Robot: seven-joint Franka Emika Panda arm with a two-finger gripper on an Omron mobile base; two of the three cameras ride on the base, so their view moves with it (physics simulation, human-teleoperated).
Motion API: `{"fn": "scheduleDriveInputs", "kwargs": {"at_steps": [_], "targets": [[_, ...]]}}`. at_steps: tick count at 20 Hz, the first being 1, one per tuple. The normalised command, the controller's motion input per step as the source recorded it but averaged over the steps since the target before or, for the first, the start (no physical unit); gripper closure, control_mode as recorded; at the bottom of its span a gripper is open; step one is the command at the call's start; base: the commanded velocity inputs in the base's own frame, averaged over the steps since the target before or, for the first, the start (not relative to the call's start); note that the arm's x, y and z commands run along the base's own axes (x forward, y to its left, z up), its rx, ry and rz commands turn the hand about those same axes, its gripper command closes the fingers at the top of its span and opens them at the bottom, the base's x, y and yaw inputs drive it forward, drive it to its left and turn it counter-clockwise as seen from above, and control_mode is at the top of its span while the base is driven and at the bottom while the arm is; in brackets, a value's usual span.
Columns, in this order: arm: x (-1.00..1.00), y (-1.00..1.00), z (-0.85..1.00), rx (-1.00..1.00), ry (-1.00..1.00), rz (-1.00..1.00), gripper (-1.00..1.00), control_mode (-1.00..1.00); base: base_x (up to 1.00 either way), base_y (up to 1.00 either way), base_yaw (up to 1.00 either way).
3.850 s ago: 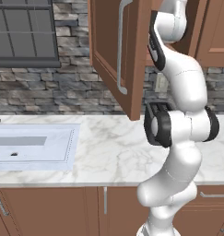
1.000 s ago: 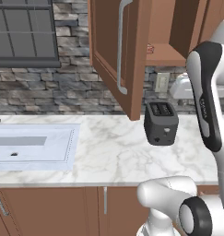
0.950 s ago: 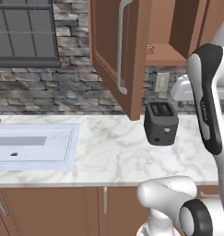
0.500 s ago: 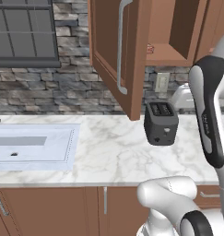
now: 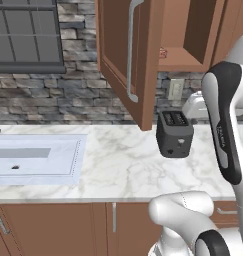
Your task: Pick up the bar soap and bar soap from the sink, and place them back in the cabinet, and close the cabinet door.
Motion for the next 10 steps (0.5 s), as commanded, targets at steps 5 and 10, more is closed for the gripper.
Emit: {"fn": "scheduleDriveInputs", "kwargs": {"at_steps": [5, 10], "targets": [[0.0, 0.02, 0.0, 0.0, 0.0, 0.02, -1.0, 1.0, 0.0, 0.0, 0.0], [0.0, 0.0, 0.0, 0.0, 0.0, 0.0, -1.0, 1.0, -0.16, 0.0, 0.02]]}}
